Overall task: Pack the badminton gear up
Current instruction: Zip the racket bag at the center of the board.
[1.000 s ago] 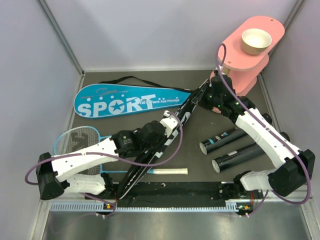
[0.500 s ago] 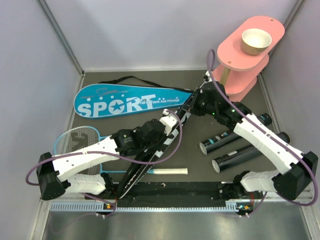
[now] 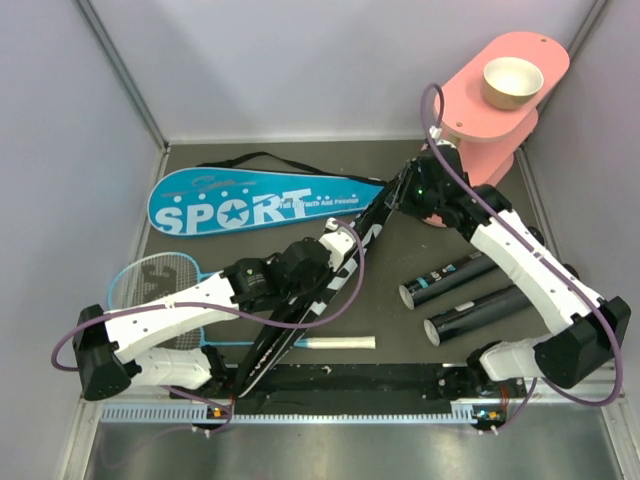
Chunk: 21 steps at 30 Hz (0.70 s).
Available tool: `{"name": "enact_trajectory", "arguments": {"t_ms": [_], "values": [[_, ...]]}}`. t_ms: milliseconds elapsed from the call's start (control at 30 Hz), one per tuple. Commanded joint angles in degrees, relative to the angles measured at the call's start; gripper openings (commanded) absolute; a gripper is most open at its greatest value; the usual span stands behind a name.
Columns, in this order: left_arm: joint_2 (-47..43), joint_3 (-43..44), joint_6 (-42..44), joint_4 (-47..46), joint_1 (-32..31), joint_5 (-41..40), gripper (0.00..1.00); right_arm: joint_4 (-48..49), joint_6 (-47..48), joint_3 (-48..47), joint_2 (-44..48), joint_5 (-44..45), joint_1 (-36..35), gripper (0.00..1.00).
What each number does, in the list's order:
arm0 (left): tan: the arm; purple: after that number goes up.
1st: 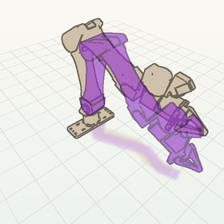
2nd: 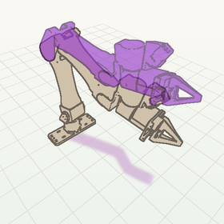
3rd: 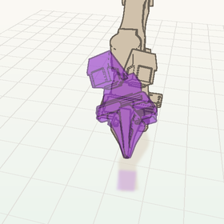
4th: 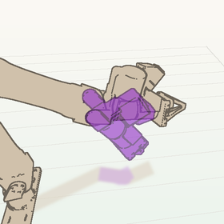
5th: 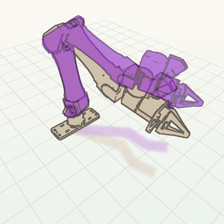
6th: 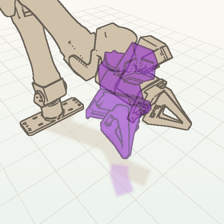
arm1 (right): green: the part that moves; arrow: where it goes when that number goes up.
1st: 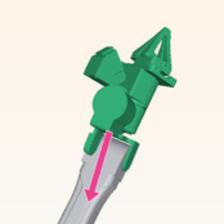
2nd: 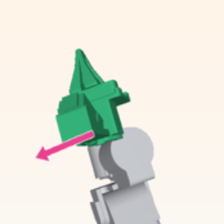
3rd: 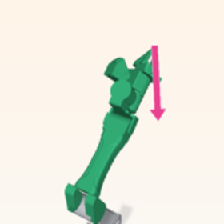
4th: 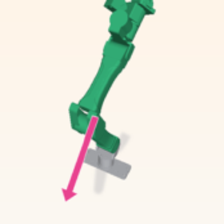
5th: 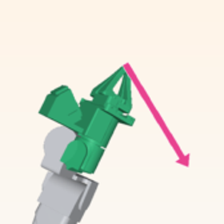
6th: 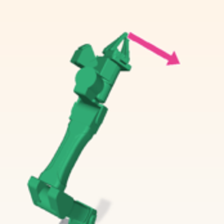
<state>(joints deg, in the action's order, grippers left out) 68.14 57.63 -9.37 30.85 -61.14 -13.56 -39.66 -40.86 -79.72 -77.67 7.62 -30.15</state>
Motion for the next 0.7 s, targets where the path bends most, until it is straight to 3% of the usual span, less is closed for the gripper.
{"name": "enact_trajectory", "arguments": {"t_ms": [0,367,667], "values": [[-0.8,0.6,-0.1,-2.8,0.2,0.0,0.00,8.4,9.8,4.1,4.4,-2.4,1.9,0.35],[-0.4,1.0,-0.7,-2.9,0.3,1.0,0.00,12.1,14.4,5.1,3.0,-7.3,2.1,0.37],[-0.6,1.0,-0.6,-2.6,0.2,0.8,0.00,11.6,14.1,4.8,1.6,-7.4,2.1,0.27]]}}
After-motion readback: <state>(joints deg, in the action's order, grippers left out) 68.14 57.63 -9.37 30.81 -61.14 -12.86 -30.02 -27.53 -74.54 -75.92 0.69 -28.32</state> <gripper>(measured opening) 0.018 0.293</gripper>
